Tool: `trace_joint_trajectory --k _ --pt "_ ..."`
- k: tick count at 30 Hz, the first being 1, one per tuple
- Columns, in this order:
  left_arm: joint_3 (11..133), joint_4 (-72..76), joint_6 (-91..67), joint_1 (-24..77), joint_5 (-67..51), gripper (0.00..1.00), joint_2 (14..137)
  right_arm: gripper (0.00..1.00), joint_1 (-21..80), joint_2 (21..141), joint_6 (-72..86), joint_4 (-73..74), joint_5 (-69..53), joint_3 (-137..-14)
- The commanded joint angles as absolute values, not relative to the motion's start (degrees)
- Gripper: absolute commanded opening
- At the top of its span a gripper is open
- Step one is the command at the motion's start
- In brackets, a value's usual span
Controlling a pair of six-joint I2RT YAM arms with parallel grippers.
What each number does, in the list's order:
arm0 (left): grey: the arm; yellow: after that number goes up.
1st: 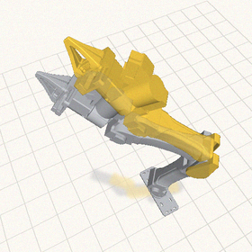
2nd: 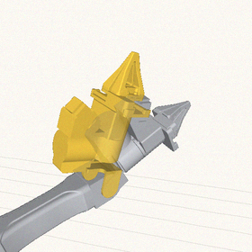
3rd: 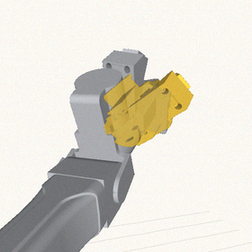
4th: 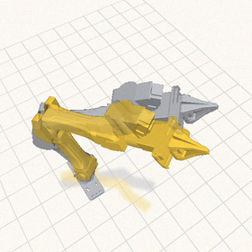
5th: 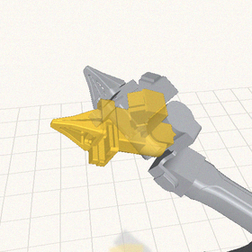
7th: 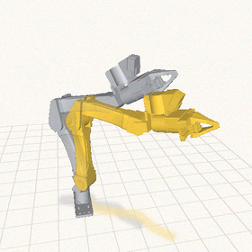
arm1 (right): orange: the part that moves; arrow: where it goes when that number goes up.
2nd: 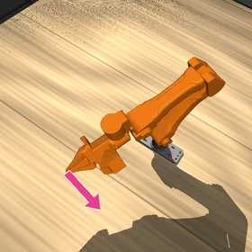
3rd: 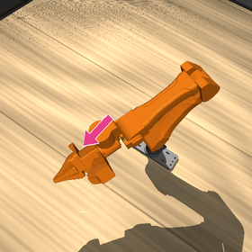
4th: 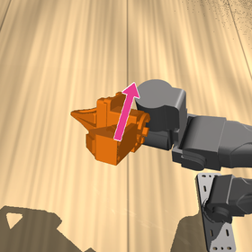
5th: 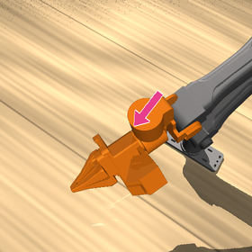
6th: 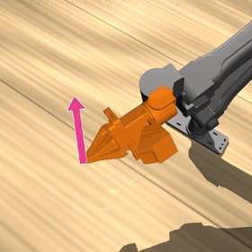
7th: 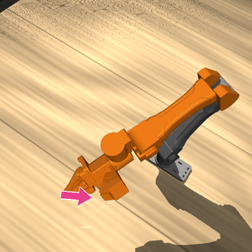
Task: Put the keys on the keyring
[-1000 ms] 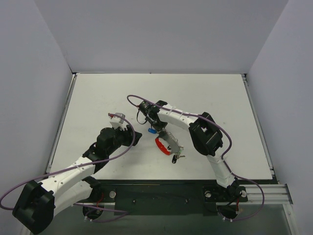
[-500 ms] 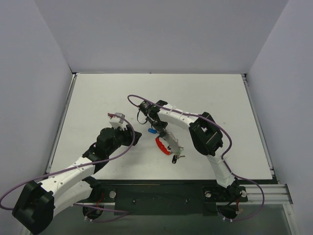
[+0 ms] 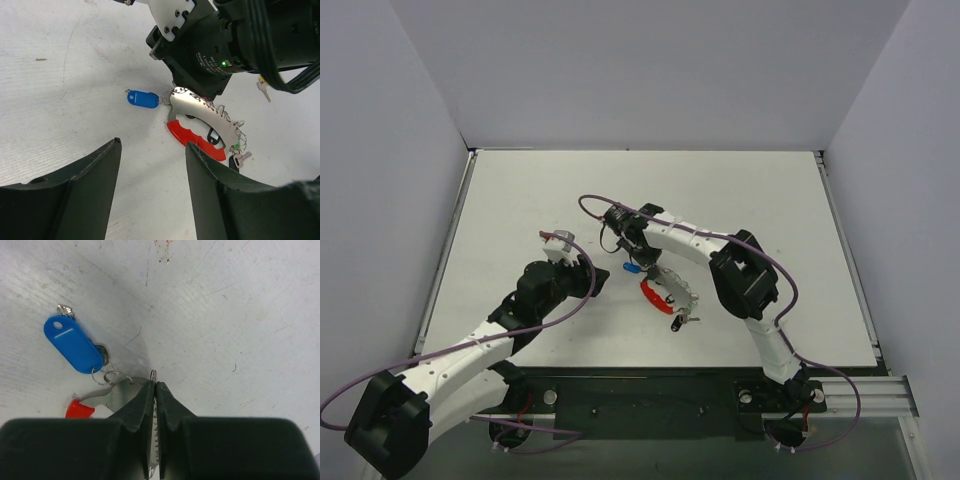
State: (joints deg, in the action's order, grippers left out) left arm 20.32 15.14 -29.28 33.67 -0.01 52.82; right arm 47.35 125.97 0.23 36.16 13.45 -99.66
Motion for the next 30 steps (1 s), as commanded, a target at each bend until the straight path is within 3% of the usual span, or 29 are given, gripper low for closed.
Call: trace_joint_trajectory --k 1,10,20,30 --pt "20.8 15.8 -28.3 33.8 0.6 0.64 51.2 0.0 47.0 119.0 -2.2 37.4 12.0 -99.8" --pt "19.8 18.3 -28.6 33.8 0.0 0.64 48.7 0.0 42.9 111.5 -1.8 34.8 -1.9 -96.9" --pt "15.3 35.3 -20.8 33.6 -9.6 0.63 42.5 0.0 36.6 103.7 -8.2 31.5 -24.4 -91.1" --pt "25.9 38.5 -12.8 33.6 -22.8 0.56 54.7 0.0 35.5 96.0 -15.7 34.5 -32.7 -90.6"
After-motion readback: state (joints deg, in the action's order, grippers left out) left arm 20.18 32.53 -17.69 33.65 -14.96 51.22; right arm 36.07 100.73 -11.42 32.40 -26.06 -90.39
